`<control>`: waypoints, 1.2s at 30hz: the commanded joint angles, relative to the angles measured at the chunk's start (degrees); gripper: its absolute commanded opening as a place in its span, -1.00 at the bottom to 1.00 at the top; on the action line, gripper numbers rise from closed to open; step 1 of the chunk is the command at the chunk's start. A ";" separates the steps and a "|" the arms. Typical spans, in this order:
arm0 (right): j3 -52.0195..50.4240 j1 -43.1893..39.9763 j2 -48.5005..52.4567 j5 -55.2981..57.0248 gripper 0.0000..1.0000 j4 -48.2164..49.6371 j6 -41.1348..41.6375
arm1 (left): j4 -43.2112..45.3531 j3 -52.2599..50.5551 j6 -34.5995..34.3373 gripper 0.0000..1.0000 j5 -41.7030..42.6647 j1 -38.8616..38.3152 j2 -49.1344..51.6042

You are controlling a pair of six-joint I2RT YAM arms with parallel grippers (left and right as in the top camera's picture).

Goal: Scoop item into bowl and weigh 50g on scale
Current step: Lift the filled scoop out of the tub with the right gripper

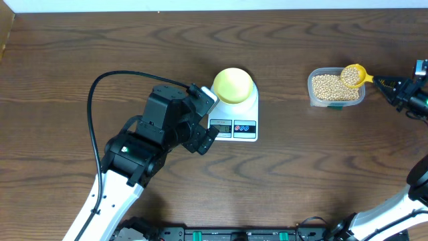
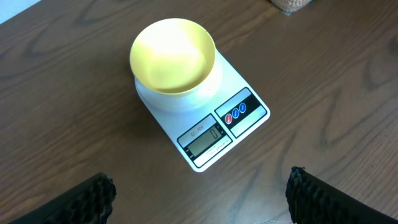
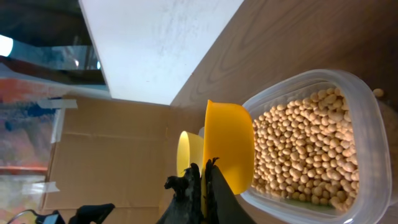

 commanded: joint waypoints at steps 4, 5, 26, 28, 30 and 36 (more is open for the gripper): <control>-0.28 0.63 0.61 -6.62 -0.97 -0.02 1.88 | 0.15 0.24 -0.92 0.79 -0.17 0.31 -0.61; -0.28 0.81 0.61 -7.04 -0.97 -0.02 1.97 | 0.15 0.24 -0.92 0.79 -0.17 0.31 -0.61; -0.28 10.78 0.61 -7.13 -0.97 0.42 2.36 | 0.15 0.24 -0.92 0.79 -0.17 0.31 -0.61; -0.28 12.28 0.61 -7.08 -0.97 0.61 2.36 | 0.15 0.24 -0.92 0.79 -0.17 0.31 -0.61; -0.28 13.99 0.61 -6.97 -0.97 1.03 2.36 | 0.15 0.24 -0.92 0.79 -0.17 0.31 -0.61; -0.28 18.75 0.61 -6.93 -0.97 2.93 2.54 | 0.15 0.24 -0.92 0.79 -0.17 0.31 -0.61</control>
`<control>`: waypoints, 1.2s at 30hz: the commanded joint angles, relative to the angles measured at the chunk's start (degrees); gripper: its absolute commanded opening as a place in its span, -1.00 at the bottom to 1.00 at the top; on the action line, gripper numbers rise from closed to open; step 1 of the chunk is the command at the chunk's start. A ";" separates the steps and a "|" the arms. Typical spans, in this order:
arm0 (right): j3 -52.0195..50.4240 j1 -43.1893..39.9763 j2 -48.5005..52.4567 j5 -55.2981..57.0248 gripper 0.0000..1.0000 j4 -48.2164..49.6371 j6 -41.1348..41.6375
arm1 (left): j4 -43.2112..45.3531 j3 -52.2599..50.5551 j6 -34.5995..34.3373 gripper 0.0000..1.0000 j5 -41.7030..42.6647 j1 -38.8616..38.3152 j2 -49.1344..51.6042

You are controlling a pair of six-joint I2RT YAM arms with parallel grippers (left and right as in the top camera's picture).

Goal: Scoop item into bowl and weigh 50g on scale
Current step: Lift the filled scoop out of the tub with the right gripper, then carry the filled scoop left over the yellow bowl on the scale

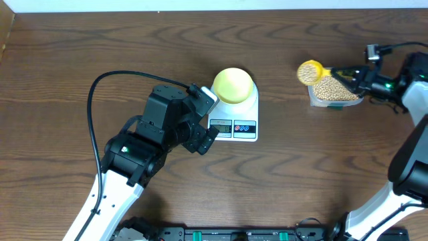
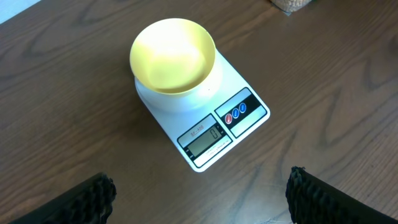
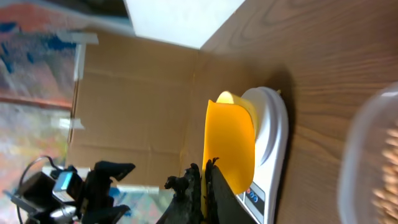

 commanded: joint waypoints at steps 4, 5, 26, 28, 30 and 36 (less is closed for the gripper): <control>-0.28 4.74 0.59 0.13 -0.97 3.78 5.22 | 0.15 0.24 -0.92 0.80 -0.17 0.31 -0.61; -0.28 5.35 0.59 0.59 -0.97 4.81 6.43 | 0.15 0.24 -0.92 0.80 -0.17 0.31 -0.61; -0.28 16.83 0.59 8.90 -0.97 23.08 24.98 | 0.15 0.24 -0.92 0.79 -0.17 0.31 -0.61; -0.28 18.01 0.59 9.73 -0.97 24.09 25.97 | 0.15 0.24 -0.92 0.80 -0.17 0.31 -0.61; -0.28 19.17 0.59 9.79 -0.98 25.55 26.29 | 0.15 0.24 -0.92 0.79 -0.17 0.31 -0.61; -0.28 22.97 0.59 12.24 -0.98 29.00 26.21 | 0.15 0.24 -0.92 0.80 -0.17 0.31 -0.61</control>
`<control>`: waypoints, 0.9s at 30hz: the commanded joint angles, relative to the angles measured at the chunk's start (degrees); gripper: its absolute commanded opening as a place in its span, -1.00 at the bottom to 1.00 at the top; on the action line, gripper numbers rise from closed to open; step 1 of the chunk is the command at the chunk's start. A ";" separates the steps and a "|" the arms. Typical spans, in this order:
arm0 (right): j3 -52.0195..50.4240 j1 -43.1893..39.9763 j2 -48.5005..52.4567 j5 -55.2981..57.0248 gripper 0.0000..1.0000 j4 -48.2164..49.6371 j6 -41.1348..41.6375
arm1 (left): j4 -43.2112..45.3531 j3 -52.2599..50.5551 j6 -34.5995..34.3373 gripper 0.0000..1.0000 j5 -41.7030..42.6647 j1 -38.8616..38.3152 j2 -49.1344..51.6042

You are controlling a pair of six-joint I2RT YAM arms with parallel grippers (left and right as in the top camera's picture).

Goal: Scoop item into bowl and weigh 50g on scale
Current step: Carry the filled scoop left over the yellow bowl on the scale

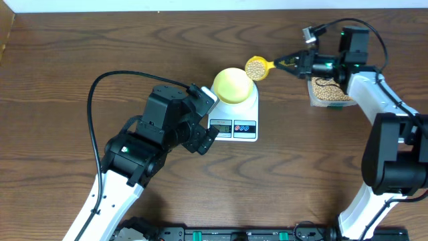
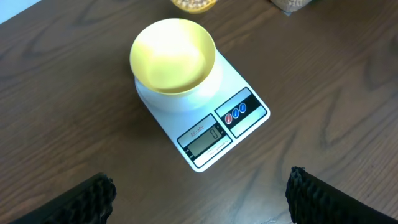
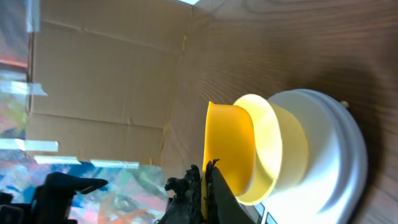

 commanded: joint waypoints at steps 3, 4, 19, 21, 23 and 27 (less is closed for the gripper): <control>-0.15 3.34 0.48 2.25 -0.98 3.02 -0.33 | 0.15 0.24 -0.92 0.80 -0.17 0.31 -0.61; -0.15 3.85 0.48 2.91 -0.98 3.56 -0.90 | 0.15 0.24 -0.92 0.79 -0.17 0.31 -0.61; -0.15 7.85 0.48 11.65 -0.98 4.48 -10.16 | 0.15 0.24 -0.92 0.80 -0.17 0.31 -0.61; -0.15 8.04 0.48 11.65 -0.98 4.46 -11.91 | 0.15 0.24 -0.92 0.80 -0.17 0.31 -0.61; -0.15 8.33 0.48 11.63 -0.98 4.44 -13.29 | 0.15 0.24 -0.92 0.80 -0.17 0.31 -0.61; -0.15 8.83 0.48 11.63 -0.98 4.44 -16.41 | 0.15 0.24 -0.92 0.79 -0.17 0.31 -0.61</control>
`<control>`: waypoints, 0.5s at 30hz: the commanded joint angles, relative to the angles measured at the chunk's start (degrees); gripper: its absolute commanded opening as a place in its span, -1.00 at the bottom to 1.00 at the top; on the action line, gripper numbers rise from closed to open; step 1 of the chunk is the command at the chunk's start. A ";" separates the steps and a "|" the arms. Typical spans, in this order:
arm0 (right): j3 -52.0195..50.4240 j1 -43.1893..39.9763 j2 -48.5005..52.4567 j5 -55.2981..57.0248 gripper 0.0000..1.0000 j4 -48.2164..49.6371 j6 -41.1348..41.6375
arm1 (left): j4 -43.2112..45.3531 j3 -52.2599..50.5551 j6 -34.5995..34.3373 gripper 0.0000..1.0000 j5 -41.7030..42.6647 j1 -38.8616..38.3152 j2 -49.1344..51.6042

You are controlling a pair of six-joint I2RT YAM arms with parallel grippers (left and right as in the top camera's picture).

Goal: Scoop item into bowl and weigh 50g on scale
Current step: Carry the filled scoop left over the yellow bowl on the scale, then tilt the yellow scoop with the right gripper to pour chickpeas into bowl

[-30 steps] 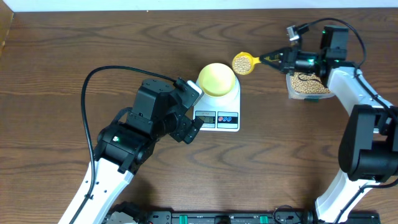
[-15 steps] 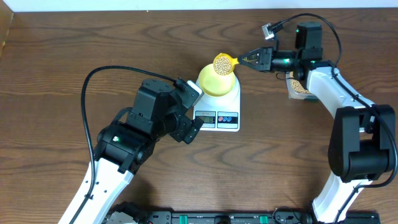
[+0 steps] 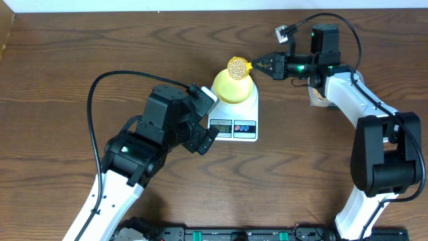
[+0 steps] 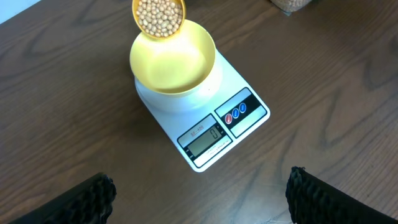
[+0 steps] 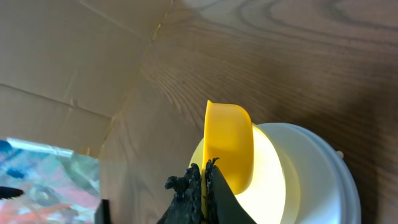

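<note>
A pale yellow bowl (image 3: 233, 86) stands empty on a white digital scale (image 3: 235, 125). Over the bowl's far rim hangs an orange-yellow scoop (image 3: 237, 66) heaped with soybeans. My right gripper (image 3: 262, 65) is shut on the scoop's handle, reaching in from the right. The left wrist view shows the loaded scoop (image 4: 159, 17) above the bowl (image 4: 172, 56), and the scale's display (image 4: 204, 139) facing me. My left gripper (image 4: 198, 198) stays open, low and near the scale's front-left corner, holding nothing. From the right wrist, the scoop (image 5: 229, 145) is seen edge-on over the bowl (image 5: 273, 180).
A clear plastic tub of soybeans (image 3: 318, 96) sits on the table at the right, mostly hidden under my right arm. The left arm's black cable (image 3: 100, 100) loops over the table left of the scale.
The right gripper carried the loaded scoop a little further left, from just right of the bowl to above its far rim. The left arm has not moved.
At first the right gripper held the scoop full of beans in the tub at the far right. Then the scoop hung left of the tub, then just beside the bowl, and now it is over the bowl. The left gripper stayed open by the scale throughout.
</note>
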 commanded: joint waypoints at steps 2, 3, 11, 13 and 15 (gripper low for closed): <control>-0.15 0.96 0.48 -0.13 -0.98 0.22 -5.64 | 0.15 0.24 -0.92 0.79 -0.17 0.31 -0.61; -0.15 1.03 0.48 -0.13 -0.98 0.22 -6.08 | 0.15 0.24 -0.92 0.79 -0.17 0.31 -0.61; -0.15 1.70 0.48 -0.13 -0.98 0.20 -10.47 | 0.15 0.24 -0.92 0.80 -0.17 0.31 -0.61; -0.15 1.70 0.48 -0.11 -0.98 0.24 -11.30 | 0.15 0.24 -0.92 0.80 -0.17 0.31 -0.61; -0.15 1.70 0.48 -0.13 -0.98 0.22 -12.76 | 0.15 0.24 -0.92 0.80 -0.17 0.31 -0.61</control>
